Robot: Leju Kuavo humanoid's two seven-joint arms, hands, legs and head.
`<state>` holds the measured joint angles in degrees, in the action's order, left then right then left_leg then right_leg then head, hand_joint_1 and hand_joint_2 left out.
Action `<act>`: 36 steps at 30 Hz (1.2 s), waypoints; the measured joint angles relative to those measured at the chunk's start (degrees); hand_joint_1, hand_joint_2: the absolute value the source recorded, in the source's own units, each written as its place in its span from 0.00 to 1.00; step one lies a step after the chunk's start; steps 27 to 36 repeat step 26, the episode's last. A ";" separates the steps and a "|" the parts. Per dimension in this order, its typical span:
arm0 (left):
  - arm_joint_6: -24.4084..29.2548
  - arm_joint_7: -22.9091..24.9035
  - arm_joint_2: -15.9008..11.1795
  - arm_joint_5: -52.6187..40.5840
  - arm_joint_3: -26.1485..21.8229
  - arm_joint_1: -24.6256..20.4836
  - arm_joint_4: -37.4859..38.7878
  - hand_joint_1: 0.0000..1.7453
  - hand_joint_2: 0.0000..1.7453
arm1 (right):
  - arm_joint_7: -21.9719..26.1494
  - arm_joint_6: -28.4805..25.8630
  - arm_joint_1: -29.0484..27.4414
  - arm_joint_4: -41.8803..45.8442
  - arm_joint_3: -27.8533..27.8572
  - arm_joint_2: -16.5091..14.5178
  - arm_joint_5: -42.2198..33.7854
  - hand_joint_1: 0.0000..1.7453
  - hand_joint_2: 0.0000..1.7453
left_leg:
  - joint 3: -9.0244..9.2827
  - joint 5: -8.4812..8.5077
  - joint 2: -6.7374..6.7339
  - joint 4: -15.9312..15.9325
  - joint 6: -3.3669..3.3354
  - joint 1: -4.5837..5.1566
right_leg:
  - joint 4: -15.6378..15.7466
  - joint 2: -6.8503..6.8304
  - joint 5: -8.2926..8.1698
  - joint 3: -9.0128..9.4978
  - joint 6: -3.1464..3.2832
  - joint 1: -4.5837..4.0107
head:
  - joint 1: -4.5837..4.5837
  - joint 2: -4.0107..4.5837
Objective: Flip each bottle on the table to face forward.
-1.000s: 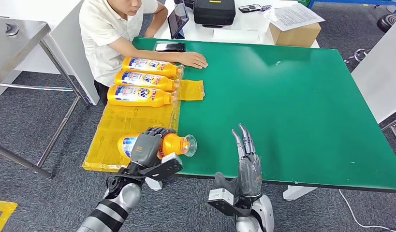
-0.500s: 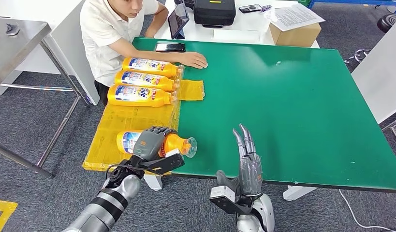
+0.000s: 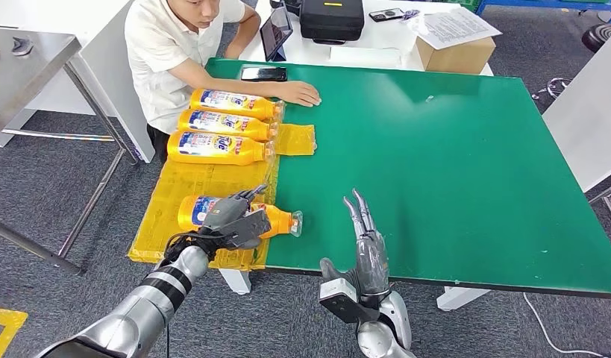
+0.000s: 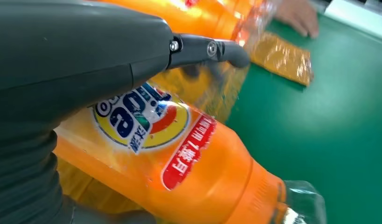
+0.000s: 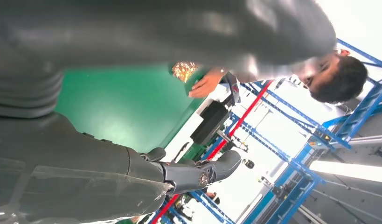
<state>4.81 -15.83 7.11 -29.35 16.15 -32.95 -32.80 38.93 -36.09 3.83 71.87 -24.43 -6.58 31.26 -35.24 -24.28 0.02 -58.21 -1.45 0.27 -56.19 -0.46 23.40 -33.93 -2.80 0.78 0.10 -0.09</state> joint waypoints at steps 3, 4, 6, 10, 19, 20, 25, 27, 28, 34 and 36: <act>-5.43 0.03 0.13 2.90 -1.21 -1.60 1.09 0.00 1.00 | 0.65 -0.02 0.62 -1.17 -0.15 0.00 -0.95 0.00 1.00 | 0.00 -0.01 0.09 0.00 0.00 0.01 | 0.01 -0.05 0.01 0.05 0.00 0.01 | 0.00 0.00; -6.24 0.04 0.14 3.28 -1.47 -1.97 1.42 0.00 1.00 | 0.74 -0.02 0.81 -1.53 -0.17 -0.01 -1.19 0.00 1.00 | 0.00 -0.01 0.09 0.00 0.00 0.01 | 0.01 -0.05 0.01 0.04 0.00 0.01 | 0.01 0.00; -6.81 0.05 0.19 3.59 -1.74 -2.41 1.95 0.00 1.00 | 0.83 -0.02 1.15 -2.19 -0.21 -0.02 -1.67 0.00 1.00 | 0.01 -0.01 0.09 0.00 0.00 0.01 | 0.02 -0.05 0.01 0.04 0.00 0.01 | 0.01 0.00; -7.43 0.06 0.31 3.92 -1.81 -3.02 3.02 0.00 1.00 | 0.91 -0.02 1.77 -3.48 -0.31 -0.06 -2.56 0.00 1.00 | 0.03 0.00 0.10 0.00 -0.01 0.01 | 0.02 -0.06 0.01 0.07 0.00 0.00 | 0.01 0.00; -8.35 -0.23 0.50 4.91 -1.81 -3.71 4.46 0.00 1.00 | 0.96 -0.10 2.55 -5.79 -0.70 -0.04 -3.43 0.00 1.00 | 0.10 0.01 0.11 0.00 0.00 0.01 | 0.02 -0.06 0.01 0.14 0.00 0.01 | 0.01 0.00; -8.48 -0.51 0.51 5.27 -1.82 -3.74 4.51 0.00 1.00 | 0.97 -0.14 2.55 -5.93 -0.72 -0.04 -3.47 0.00 1.00 | 0.10 0.01 0.11 0.00 0.00 0.01 | 0.02 -0.06 0.01 0.14 0.00 0.01 | 0.01 0.00; -8.89 -8.52 1.34 13.49 -2.52 -1.36 2.30 0.00 1.00 | 0.99 -0.37 2.52 -6.30 -0.76 -0.03 -3.76 0.00 1.00 | 0.05 0.02 0.09 -0.01 -0.01 0.02 | 0.02 -0.05 0.00 0.07 0.00 0.01 | 0.01 0.00; -8.87 -9.81 1.52 14.84 -2.70 -0.76 1.68 0.00 1.00 | 0.99 -0.39 2.52 -6.30 -0.77 -0.02 -3.82 0.00 1.00 | 0.03 0.03 0.08 -0.01 -0.01 0.02 | 0.02 -0.05 0.00 0.05 0.00 0.02 | 0.01 0.00; -8.87 -9.81 1.52 14.84 -2.70 -0.76 1.68 0.00 1.00 | 0.99 -0.39 2.52 -6.30 -0.77 -0.02 -3.82 0.00 1.00 | 0.03 0.03 0.08 -0.01 -0.01 0.02 | 0.02 -0.05 0.00 0.05 0.00 0.02 | 0.01 0.00; -8.87 -9.81 1.52 14.84 -2.70 -0.76 1.68 0.00 1.00 | 0.99 -0.39 2.52 -6.30 -0.77 -0.02 -3.82 0.00 1.00 | 0.03 0.03 0.08 -0.01 -0.01 0.02 | 0.02 -0.05 0.00 0.05 0.00 0.02 | 0.01 0.00; -8.87 -9.81 1.52 14.84 -2.70 -0.76 1.68 0.00 1.00 | 0.99 -0.39 2.52 -6.30 -0.77 -0.02 -3.82 0.00 1.00 | 0.03 0.03 0.08 -0.01 -0.01 0.02 | 0.02 -0.05 0.00 0.05 0.00 0.02 | 0.01 0.00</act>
